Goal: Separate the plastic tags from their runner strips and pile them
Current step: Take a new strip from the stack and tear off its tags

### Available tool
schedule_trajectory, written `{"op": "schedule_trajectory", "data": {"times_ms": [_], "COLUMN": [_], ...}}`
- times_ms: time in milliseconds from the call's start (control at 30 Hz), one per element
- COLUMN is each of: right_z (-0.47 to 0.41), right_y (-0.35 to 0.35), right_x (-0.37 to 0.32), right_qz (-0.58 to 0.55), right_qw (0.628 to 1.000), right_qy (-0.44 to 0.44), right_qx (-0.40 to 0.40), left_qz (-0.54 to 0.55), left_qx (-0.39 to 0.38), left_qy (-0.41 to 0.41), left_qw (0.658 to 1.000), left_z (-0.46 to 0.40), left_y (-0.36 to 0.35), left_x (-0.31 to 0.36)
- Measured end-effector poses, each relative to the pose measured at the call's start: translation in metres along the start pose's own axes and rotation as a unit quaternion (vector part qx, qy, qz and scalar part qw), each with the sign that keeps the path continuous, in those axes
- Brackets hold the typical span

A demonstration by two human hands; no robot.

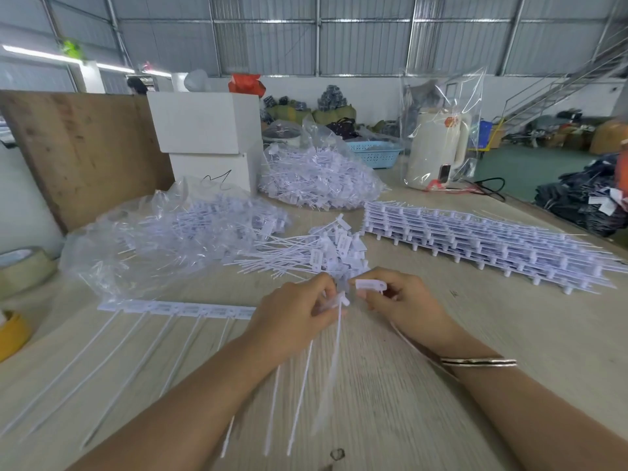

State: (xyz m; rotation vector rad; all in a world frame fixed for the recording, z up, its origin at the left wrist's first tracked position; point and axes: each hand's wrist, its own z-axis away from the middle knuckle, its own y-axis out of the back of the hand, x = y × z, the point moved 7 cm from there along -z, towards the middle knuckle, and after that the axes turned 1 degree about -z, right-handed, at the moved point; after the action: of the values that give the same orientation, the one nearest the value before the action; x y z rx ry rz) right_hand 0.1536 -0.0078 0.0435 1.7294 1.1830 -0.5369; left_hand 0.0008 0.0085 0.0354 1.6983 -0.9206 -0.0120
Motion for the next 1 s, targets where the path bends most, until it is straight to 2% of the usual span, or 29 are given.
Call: {"op": "schedule_trajectory", "data": {"times_ms": [67, 200, 300, 433, 600, 667, 733, 767, 833, 867, 1000], "right_z": [0.0, -0.002, -0.003, -0.002, -0.003, -0.003, -0.002, -0.002, 0.001, 0.001, 0.004], "right_y": [-0.003, -0.003, 0.004, 0.013, 0.01, 0.009, 0.01, 0.012, 0.011, 0.006, -0.027], "right_x": [0.005, 0.017, 0.024, 0.027, 0.027, 0.027, 0.021, 0.017, 0.004, -0.002, -0.015], "right_qz": [-0.021, 0.029, 0.008, -0.076, -0.054, 0.073, 0.164, 0.158, 0.049, -0.007, -0.005], "right_qw": [0.999, 0.993, 0.99, 0.981, 0.979, 0.983, 0.977, 0.979, 0.991, 0.994, 0.997], "right_qy": [-0.039, -0.101, -0.138, -0.169, -0.187, -0.17, -0.136, -0.118, -0.085, -0.072, -0.024], "right_qx": [-0.023, -0.045, -0.013, 0.057, 0.052, 0.015, 0.015, 0.041, 0.093, 0.086, -0.073], "left_qz": [-0.019, -0.058, -0.07, -0.086, -0.074, -0.069, -0.062, -0.06, -0.076, -0.092, -0.106], "left_qx": [0.001, 0.009, 0.036, 0.057, 0.103, 0.102, 0.098, 0.097, 0.099, 0.102, 0.12], "left_qy": [0.005, 0.006, 0.015, 0.009, -0.002, 0.004, 0.007, 0.005, -0.009, -0.022, -0.084], "left_qw": [1.0, 0.998, 0.997, 0.995, 0.992, 0.992, 0.993, 0.993, 0.992, 0.99, 0.984], "left_z": [0.001, 0.002, 0.002, 0.003, 0.003, 0.003, 0.003, 0.004, 0.005, 0.006, 0.012], "left_y": [0.0, 0.001, 0.007, 0.013, 0.027, 0.027, 0.026, 0.025, 0.024, 0.023, 0.019], "left_x": [-0.002, 0.0, -0.002, 0.002, 0.007, 0.007, 0.007, 0.008, 0.014, 0.018, 0.036]}}
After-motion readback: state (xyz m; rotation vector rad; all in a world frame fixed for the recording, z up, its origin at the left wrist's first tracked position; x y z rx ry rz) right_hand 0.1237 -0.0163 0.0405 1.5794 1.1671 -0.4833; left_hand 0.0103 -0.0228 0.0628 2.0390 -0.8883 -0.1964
